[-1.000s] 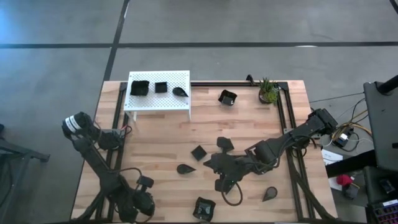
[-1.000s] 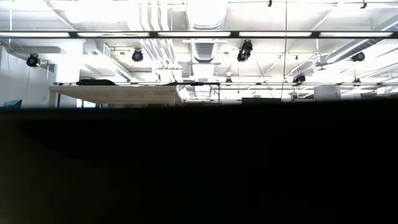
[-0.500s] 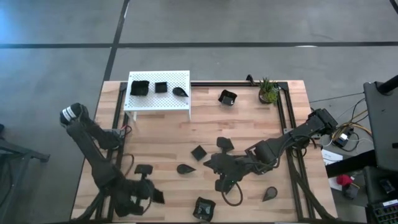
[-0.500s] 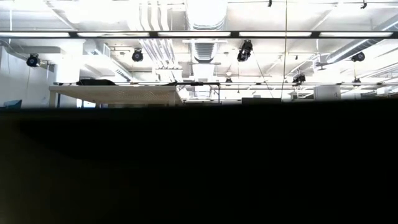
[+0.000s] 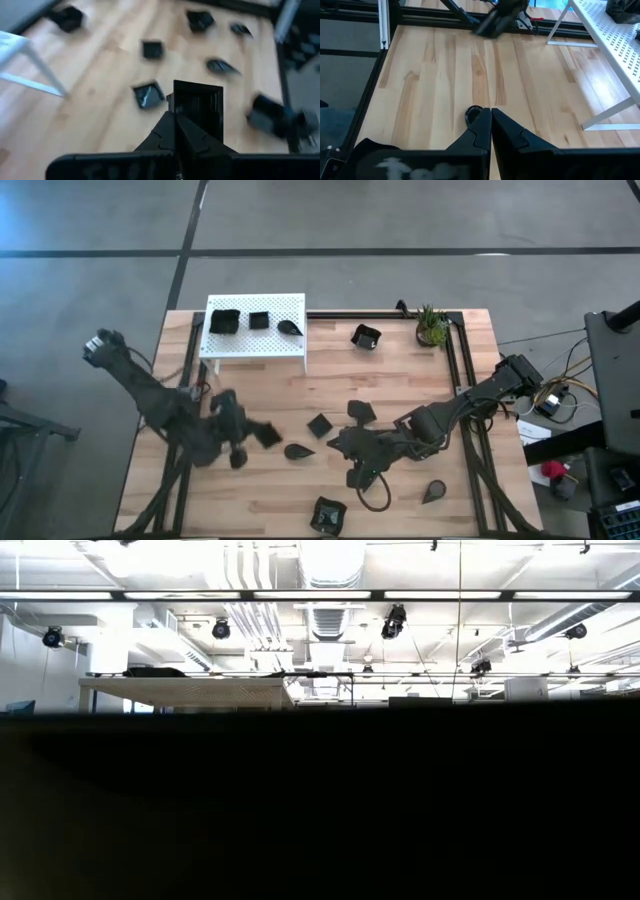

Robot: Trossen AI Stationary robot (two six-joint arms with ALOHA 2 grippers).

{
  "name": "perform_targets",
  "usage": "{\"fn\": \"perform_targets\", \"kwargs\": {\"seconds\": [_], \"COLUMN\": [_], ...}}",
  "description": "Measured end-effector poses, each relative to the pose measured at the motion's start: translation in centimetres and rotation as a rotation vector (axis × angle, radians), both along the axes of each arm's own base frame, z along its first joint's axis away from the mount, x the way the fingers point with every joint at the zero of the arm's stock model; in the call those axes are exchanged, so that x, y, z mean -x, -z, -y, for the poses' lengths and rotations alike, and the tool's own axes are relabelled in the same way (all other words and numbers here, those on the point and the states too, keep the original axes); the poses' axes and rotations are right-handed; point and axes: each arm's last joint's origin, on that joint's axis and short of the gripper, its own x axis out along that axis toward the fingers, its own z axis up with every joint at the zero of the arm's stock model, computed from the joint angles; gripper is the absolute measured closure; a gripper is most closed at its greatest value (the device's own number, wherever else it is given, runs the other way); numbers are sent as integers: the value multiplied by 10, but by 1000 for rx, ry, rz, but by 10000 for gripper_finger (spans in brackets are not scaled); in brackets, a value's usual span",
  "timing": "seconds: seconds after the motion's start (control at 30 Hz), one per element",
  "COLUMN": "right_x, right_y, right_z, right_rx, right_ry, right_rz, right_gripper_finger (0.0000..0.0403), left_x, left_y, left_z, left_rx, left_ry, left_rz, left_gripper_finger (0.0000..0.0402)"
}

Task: Pick & Place Mini shaped plates
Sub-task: Stack the square plate on top of the other square plate on the shelf

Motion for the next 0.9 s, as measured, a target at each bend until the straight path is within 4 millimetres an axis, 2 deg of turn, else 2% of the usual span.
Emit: {"fn": "perform_targets", "kwargs": {"seconds": [0.4,0.67,0.9], "right_x": [0,0,0], "right_y": [0,0,0], "right_z": [0,1,1], "right_rx": [16,28,33], "right_ry": [-5,12,9], "right_rz": [0,7,6], "right_gripper_finger": [394,394,394], "left_x": [13,14,12], "left_y": [-32,-36,-35], "left_z": [-93,-149,-193], "left_rx": [38,13,5], "left_ry": [-426,-772,-964], "left_rz": [159,212,218], "left_gripper_finger": [401,402,401]}}
